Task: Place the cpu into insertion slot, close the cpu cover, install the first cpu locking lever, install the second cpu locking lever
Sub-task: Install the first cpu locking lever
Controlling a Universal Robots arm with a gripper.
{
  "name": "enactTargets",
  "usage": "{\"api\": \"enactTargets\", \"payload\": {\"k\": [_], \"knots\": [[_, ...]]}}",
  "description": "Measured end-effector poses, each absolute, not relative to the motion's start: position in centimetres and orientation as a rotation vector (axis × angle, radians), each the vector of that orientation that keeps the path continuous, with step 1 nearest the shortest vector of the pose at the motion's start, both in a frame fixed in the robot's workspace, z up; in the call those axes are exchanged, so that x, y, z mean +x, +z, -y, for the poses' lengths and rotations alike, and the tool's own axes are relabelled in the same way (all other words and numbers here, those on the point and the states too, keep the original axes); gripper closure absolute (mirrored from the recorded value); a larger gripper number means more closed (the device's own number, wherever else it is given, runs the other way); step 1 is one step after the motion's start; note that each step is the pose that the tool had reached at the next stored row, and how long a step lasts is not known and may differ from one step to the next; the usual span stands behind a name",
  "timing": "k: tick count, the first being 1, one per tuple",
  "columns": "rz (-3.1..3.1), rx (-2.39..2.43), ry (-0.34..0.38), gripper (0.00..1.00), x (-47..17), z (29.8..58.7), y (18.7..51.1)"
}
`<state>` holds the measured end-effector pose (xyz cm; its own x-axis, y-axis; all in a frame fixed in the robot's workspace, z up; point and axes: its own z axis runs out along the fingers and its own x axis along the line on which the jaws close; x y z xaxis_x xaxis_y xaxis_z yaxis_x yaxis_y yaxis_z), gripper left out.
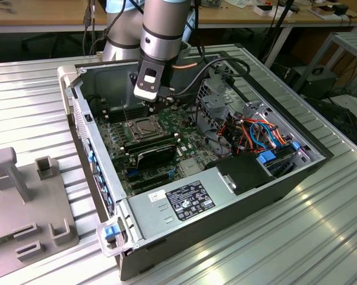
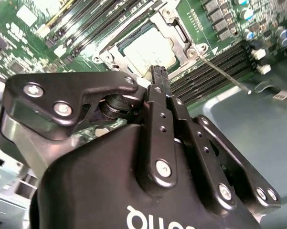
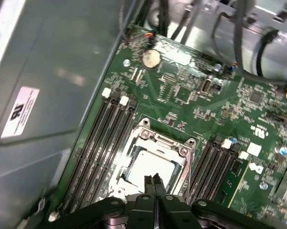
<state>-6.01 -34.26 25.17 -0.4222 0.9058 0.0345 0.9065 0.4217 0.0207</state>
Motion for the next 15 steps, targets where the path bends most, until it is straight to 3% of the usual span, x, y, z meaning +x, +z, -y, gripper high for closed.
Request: {"api": "enactTargets", "payload": {"k": [15], "knots": [[2.787, -1.402, -0.053, 0.89, -6.01, 34.25, 25.80]]}}
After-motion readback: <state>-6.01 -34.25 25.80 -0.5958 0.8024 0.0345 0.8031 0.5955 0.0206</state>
